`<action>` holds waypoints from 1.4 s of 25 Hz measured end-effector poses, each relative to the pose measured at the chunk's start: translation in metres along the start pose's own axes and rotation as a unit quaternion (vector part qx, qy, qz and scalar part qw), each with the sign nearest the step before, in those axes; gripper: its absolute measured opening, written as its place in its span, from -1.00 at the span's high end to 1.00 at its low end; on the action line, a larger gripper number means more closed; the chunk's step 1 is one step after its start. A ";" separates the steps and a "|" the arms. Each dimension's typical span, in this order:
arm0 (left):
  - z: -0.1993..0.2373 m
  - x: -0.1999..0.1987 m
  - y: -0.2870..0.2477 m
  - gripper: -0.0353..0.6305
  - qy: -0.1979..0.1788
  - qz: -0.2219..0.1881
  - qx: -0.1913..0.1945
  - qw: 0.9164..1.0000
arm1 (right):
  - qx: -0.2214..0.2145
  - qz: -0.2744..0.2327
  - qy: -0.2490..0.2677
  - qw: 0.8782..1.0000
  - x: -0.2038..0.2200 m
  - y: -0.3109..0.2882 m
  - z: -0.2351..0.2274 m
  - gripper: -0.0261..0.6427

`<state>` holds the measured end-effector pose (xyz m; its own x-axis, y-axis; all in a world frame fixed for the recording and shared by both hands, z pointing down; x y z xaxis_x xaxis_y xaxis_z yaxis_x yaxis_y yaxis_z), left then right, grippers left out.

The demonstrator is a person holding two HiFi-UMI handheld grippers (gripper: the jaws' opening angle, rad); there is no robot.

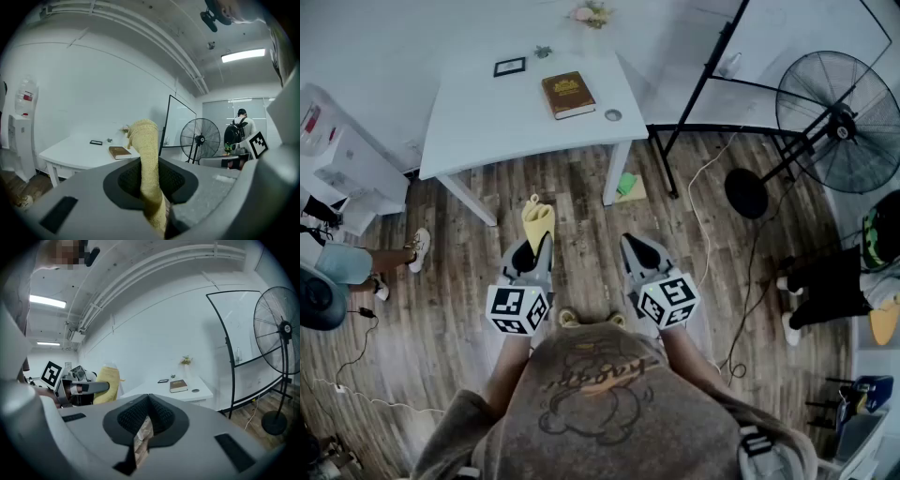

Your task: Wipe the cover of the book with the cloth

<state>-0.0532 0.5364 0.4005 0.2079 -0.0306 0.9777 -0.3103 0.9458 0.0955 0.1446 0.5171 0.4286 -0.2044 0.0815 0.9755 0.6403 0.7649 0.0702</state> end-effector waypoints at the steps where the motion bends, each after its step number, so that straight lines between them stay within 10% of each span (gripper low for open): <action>1: 0.002 -0.001 0.001 0.71 0.000 -0.001 -0.002 1.000 | 0.001 0.000 0.003 1.000 -0.001 -0.001 -0.001 0.91; 35: 0.108 0.017 -0.067 0.71 0.018 0.012 0.037 0.999 | 0.075 0.006 -0.002 0.997 0.036 -0.088 -0.036 0.91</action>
<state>-0.1293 0.4378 0.4307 0.2329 0.0045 0.9725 -0.3827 0.9197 0.0874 0.1077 0.4299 0.4651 -0.1999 0.0942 0.9753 0.5253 0.8506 0.0255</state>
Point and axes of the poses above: the fingertips, and each gripper's own axes: y backward along the fingers, z to its left, x out of its underside, the point moved 3 cm from there along y, backward along the fingers, and after that the axes turned 14 degrees about -z, right-handed, at the moved point
